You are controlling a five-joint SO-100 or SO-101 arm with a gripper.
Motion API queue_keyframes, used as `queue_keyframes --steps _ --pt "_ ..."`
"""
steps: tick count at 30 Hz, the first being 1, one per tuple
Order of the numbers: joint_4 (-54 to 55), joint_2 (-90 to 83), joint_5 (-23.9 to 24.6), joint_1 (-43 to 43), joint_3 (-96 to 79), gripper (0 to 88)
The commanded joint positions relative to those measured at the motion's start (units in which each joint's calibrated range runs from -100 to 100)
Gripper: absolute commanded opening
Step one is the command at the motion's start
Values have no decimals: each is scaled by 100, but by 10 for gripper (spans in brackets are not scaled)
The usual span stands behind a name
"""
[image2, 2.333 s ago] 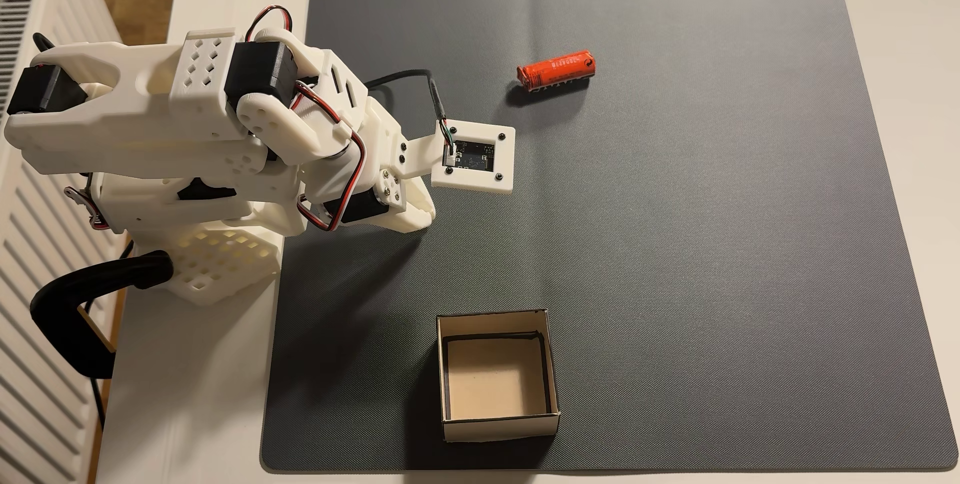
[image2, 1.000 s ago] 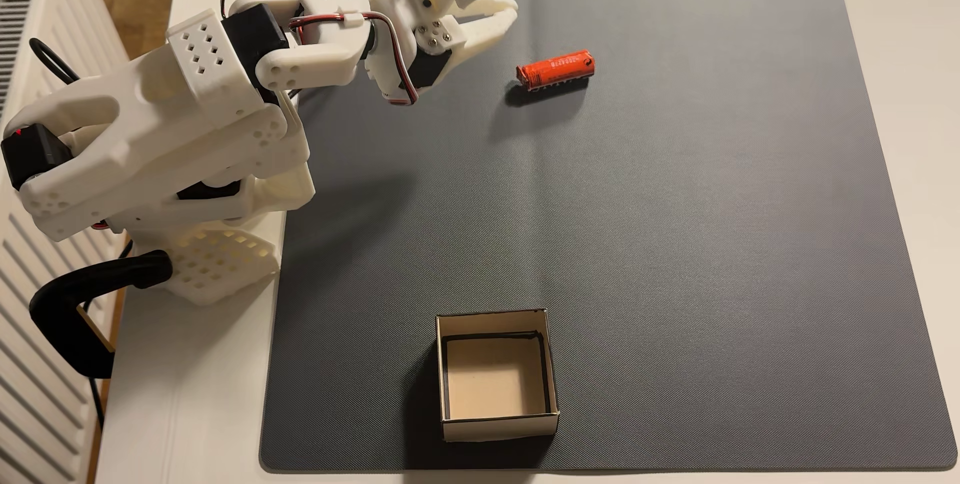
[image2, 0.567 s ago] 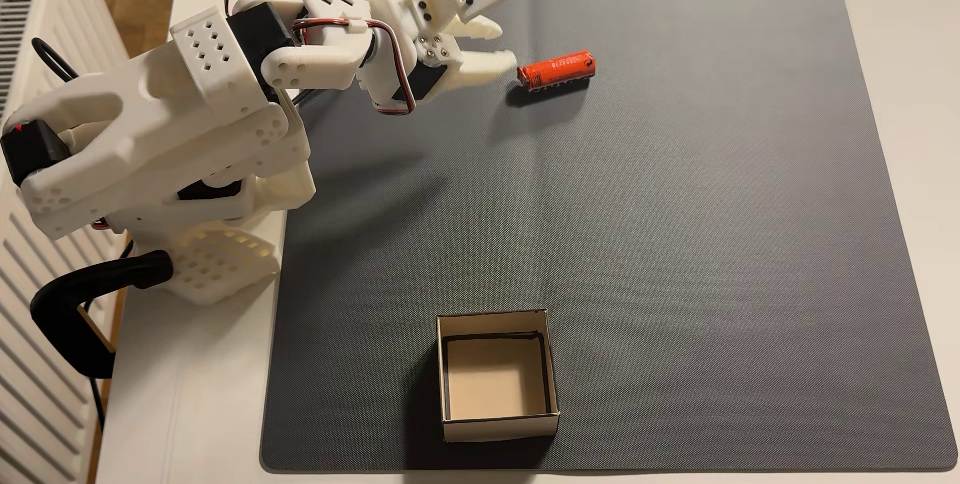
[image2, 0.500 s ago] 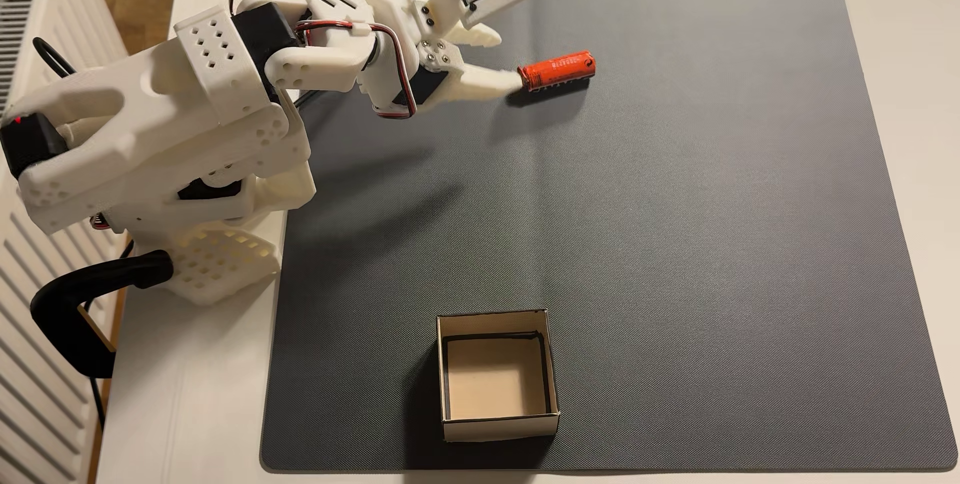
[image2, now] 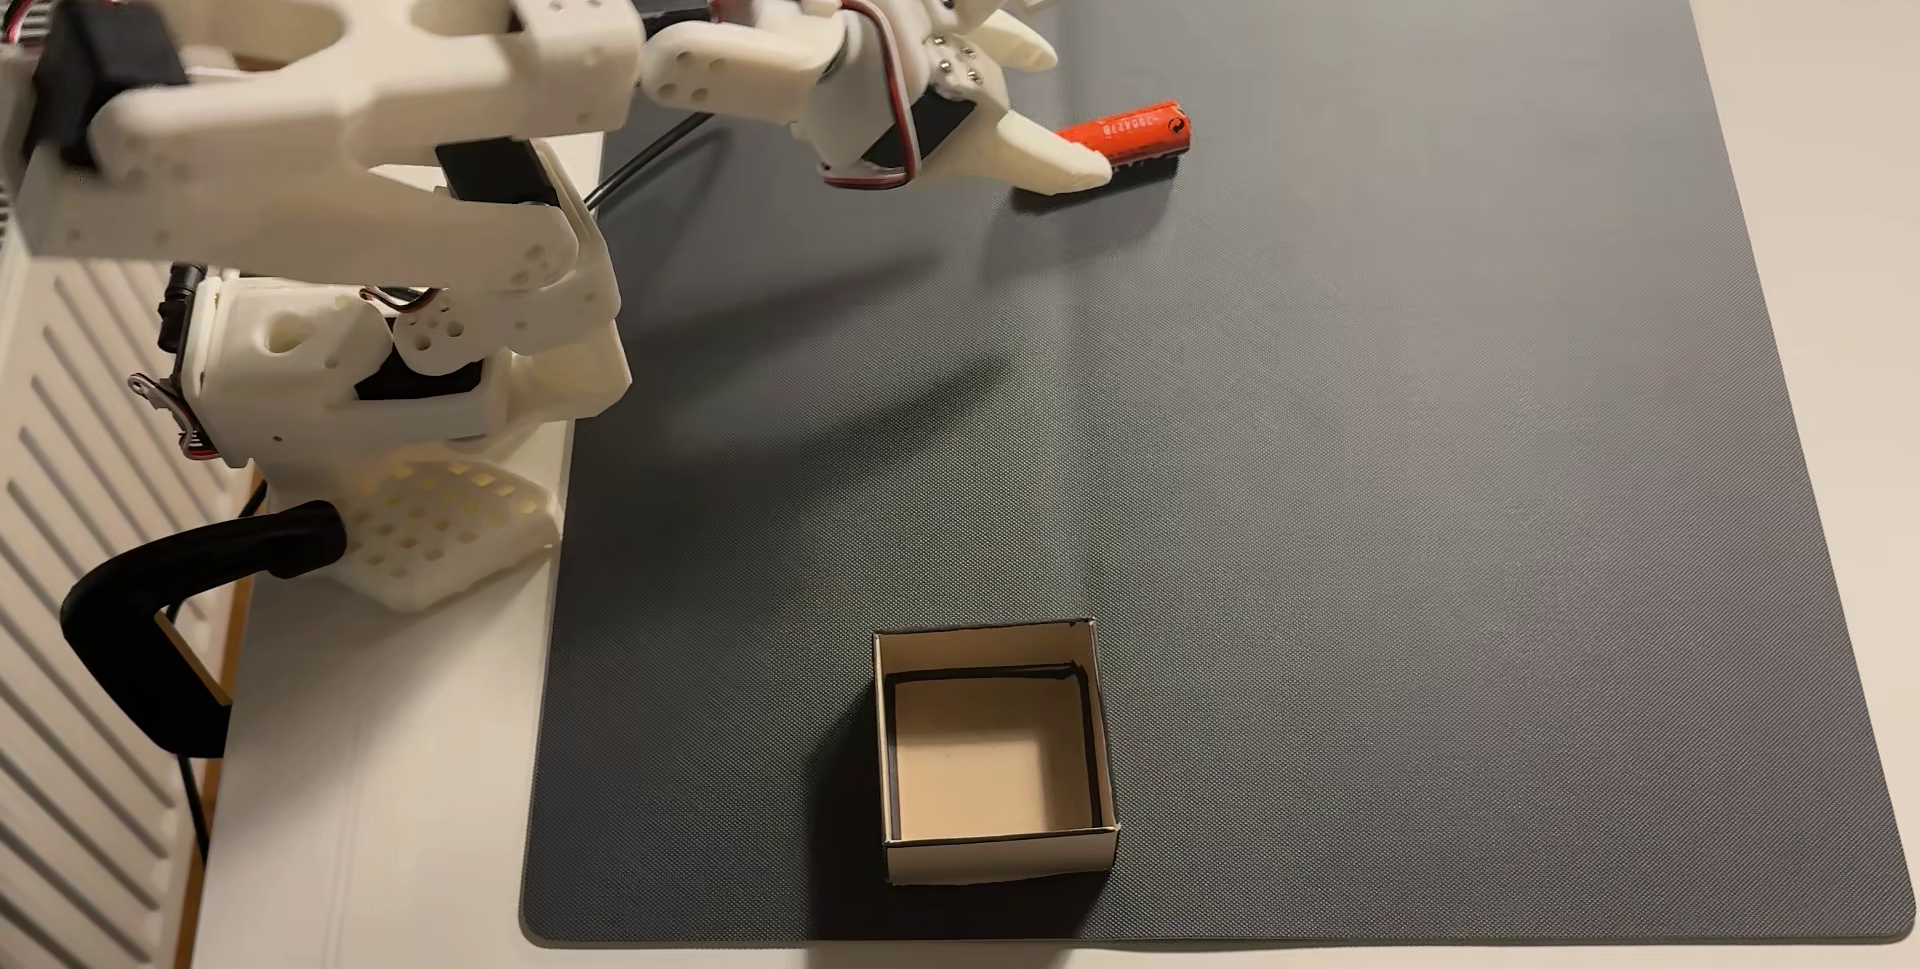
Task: Pick the red object and place it in the box
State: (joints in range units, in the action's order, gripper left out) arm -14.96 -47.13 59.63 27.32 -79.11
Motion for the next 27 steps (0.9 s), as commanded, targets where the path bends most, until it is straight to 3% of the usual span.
queue_keyframes --steps 1,27 --pt "464 912 28 82 650 237" --pt "2204 3616 185 267 1248 237"
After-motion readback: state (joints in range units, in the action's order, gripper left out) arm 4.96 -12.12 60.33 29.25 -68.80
